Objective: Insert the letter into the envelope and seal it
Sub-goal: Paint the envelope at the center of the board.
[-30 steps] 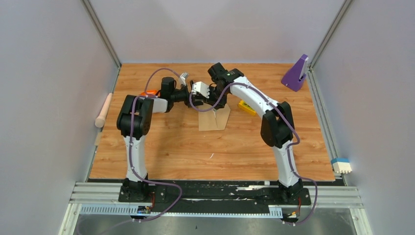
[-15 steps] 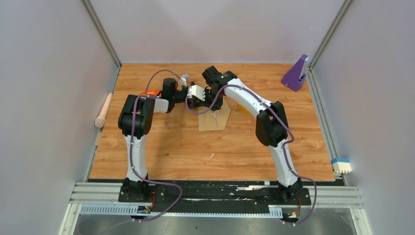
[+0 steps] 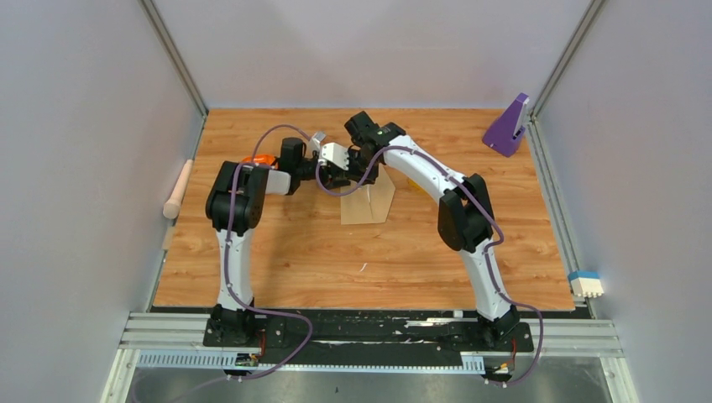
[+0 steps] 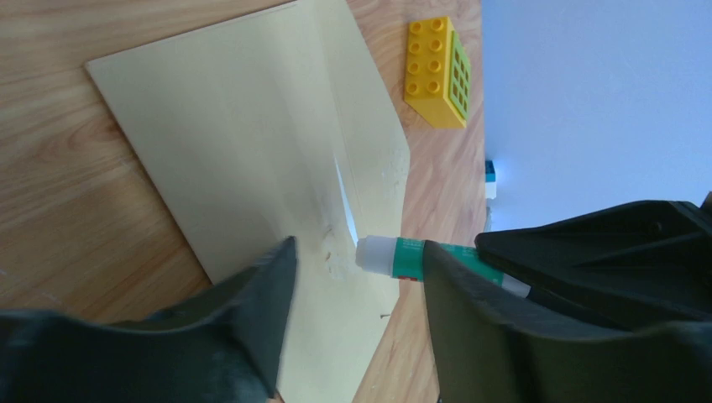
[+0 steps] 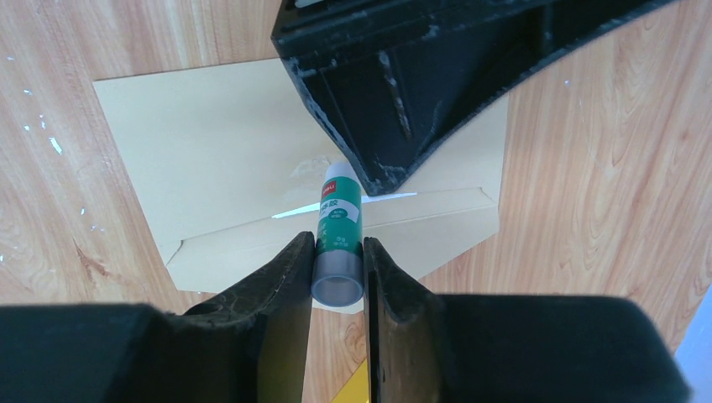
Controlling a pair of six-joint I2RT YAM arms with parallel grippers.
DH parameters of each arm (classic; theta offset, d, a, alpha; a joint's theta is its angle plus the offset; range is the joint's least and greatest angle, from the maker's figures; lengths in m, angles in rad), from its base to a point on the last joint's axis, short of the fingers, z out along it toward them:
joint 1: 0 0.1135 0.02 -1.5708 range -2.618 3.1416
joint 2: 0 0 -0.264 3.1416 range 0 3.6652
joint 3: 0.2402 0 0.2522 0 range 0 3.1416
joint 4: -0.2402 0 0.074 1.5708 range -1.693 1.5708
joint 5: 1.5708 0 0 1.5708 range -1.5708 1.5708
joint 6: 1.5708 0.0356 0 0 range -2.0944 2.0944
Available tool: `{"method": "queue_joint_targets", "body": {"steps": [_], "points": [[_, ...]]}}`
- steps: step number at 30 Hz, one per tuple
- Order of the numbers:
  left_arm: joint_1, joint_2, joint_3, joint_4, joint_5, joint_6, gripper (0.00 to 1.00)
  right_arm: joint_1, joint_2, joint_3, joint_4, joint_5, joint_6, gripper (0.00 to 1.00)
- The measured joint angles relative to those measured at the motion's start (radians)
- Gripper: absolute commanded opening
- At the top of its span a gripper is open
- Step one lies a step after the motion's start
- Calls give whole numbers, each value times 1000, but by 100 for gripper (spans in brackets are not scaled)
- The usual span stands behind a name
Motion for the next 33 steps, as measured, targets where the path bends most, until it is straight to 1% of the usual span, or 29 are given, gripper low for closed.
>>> {"method": "queue_joint_targets", "body": {"steps": [2,3,4,5,7,8,10,13,15,26,33], "points": [[0,5,1,-9,-1,2,48,0,0,0,3,1,0,0],[0,8,2,-13,-2,4,45,0,0,0,3,3,0,0],[0,10,3,-20,-4,6,39,0,1,-1,4,5,0,0],[0,13,5,-32,-6,10,36,0,1,-1,5,6,0,0],[0,19,12,-57,-15,21,24,0,2,-2,7,8,0,0],[0,21,16,-71,-21,28,15,0,2,-4,8,8,0,0],[0,24,22,-102,-32,43,6,0,2,-10,10,8,0,0],[0,30,40,-149,-50,67,1,0,3,-19,8,8,0,0],[0,33,48,-172,-58,78,0,0,3,-22,10,8,-1,0],[0,34,75,-248,-77,114,0,0,15,-50,16,15,-11,0],[0,35,80,-256,-77,120,0,0,14,-56,22,6,-19,0]]}}
